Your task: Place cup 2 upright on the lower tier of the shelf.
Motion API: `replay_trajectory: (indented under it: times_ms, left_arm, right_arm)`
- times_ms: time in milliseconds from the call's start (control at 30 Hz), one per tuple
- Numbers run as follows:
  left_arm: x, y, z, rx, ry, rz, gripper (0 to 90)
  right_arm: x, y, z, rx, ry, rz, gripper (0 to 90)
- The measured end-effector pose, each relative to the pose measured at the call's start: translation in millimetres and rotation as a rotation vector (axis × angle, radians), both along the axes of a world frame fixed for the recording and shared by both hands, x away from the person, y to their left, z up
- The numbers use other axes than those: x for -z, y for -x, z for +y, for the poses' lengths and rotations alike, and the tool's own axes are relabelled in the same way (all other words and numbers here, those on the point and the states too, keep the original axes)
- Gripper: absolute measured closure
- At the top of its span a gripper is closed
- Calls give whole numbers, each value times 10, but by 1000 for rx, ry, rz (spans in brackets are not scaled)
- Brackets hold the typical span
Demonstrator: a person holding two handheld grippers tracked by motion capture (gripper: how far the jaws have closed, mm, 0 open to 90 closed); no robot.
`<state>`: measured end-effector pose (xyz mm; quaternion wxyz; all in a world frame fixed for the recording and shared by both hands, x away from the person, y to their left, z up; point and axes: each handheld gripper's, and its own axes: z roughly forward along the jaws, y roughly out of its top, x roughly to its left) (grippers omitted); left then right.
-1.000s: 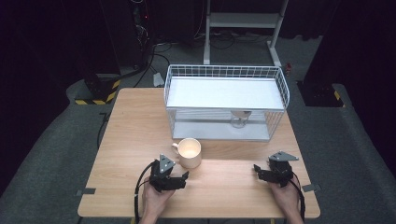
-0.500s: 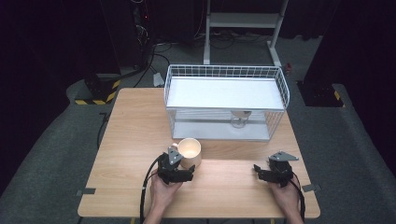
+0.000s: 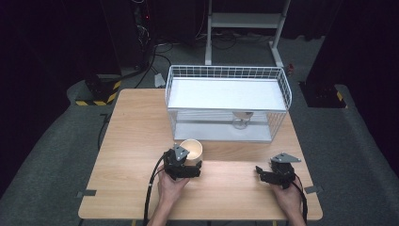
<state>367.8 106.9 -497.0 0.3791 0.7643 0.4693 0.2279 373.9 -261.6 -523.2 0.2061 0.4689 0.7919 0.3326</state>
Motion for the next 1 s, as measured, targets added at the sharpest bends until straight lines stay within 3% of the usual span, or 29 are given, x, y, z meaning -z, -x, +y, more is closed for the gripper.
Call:
replay_trajectory:
  times_ms: [233,1000]
  left_arm:
    - [-6,-79,-52,-15,-38,6,77]
    - [9,-82,-73,-33,-23,-1,85]
  right_arm:
    - [0,3,-2,-3,2,1,260]
    - [0,7,2,-7,0,0,257]
